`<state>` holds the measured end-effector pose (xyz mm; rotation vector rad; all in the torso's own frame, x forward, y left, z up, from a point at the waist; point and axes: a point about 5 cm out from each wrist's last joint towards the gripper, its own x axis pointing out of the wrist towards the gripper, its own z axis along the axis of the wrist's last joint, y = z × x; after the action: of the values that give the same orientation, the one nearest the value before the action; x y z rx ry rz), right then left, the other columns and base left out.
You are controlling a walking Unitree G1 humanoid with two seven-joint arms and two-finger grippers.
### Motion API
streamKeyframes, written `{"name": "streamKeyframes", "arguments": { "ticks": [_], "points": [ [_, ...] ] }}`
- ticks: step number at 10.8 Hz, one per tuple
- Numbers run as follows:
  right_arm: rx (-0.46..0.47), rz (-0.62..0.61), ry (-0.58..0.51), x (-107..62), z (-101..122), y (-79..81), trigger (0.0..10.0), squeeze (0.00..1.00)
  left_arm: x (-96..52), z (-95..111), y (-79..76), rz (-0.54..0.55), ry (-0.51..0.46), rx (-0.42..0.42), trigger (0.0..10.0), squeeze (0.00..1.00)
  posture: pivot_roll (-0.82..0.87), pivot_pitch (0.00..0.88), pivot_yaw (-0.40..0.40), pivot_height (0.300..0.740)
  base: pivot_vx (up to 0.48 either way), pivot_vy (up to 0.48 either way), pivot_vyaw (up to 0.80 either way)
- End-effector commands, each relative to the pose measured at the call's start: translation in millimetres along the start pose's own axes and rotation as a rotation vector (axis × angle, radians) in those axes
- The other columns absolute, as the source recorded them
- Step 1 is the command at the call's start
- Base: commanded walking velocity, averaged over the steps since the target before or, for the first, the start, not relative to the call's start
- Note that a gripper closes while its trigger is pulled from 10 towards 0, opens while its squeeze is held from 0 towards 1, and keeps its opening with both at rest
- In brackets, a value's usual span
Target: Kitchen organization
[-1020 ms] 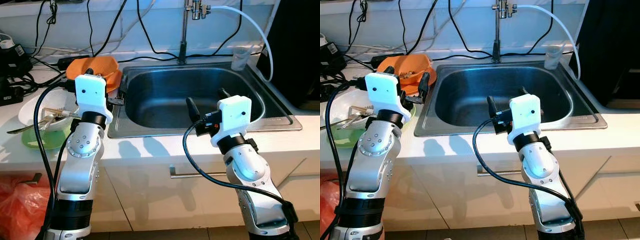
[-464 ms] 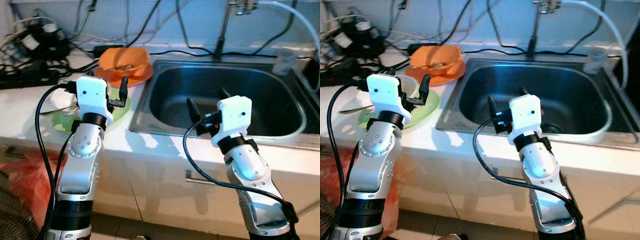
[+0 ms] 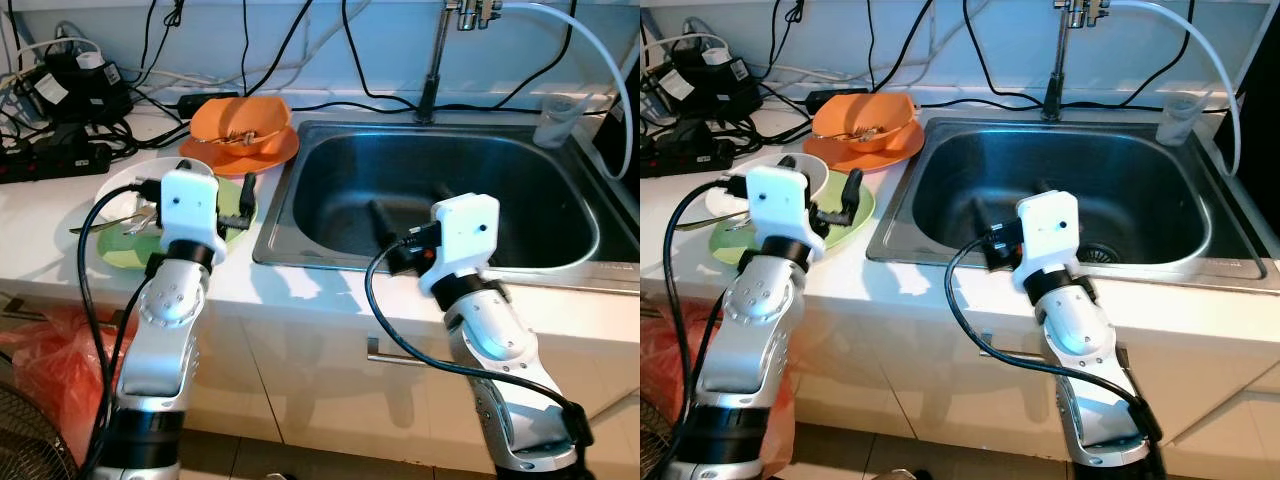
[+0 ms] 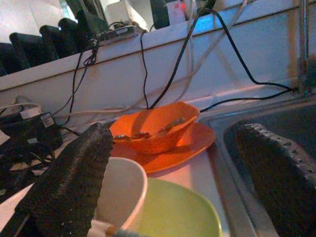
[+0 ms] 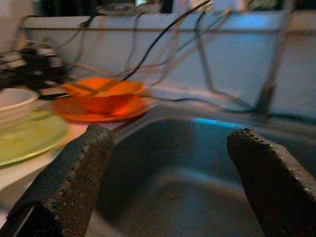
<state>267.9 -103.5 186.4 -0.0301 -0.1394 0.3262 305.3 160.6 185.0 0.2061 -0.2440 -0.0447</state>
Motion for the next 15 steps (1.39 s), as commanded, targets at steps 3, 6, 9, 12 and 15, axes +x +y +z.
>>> {"name": "streamKeyframes", "arguments": {
  "ticks": [3, 6, 9, 12, 15],
  "points": [
    [0.087, 0.216, 0.074, -4.2, -9, 17.7, 10.0, 0.0, -6.3, -12, 2.7, 0.014, 0.016, 0.055, 10.0, 0.0, -0.05, 0.0, 0.052, 0.74, 0.0, 0.0, 0.0],
    [0.192, 0.376, 0.089, -12.1, -4, 25.8, 10.0, 0.0, -7.9, -19, -0.9, -0.004, 0.022, 0.076, 10.0, 0.0, -0.05, 0.0, 0.052, 0.74, 0.0, 0.0, 0.0],
    [0.261, 0.499, 0.076, -16.6, 8, 32.5, 10.0, 0.0, -8.8, -25, -5.1, -0.025, 0.028, 0.088, 10.0, 0.0, -0.05, 0.0, 0.052, 0.74, 0.0, 0.0, 0.0],
    [0.296, 0.575, 0.057, -19.9, 20, 38.4, 10.0, 0.0, -9.5, -34, -5.6, -0.051, 0.058, 0.12, 10.0, 0.0, -0.06, 0.0, 0.058, 0.74, 0.0, 0.0, 0.0],
    [0.342, 0.647, 0.059, -23.3, 27, 44.9, 10.0, 0.0, -6.6, -41, -0.8, -0.041, 0.082, 0.169, 10.0, 0.0, -0.05, 0.0, 0.058, 0.74, 0.0, 0.0, 0.0]
  ]
}}
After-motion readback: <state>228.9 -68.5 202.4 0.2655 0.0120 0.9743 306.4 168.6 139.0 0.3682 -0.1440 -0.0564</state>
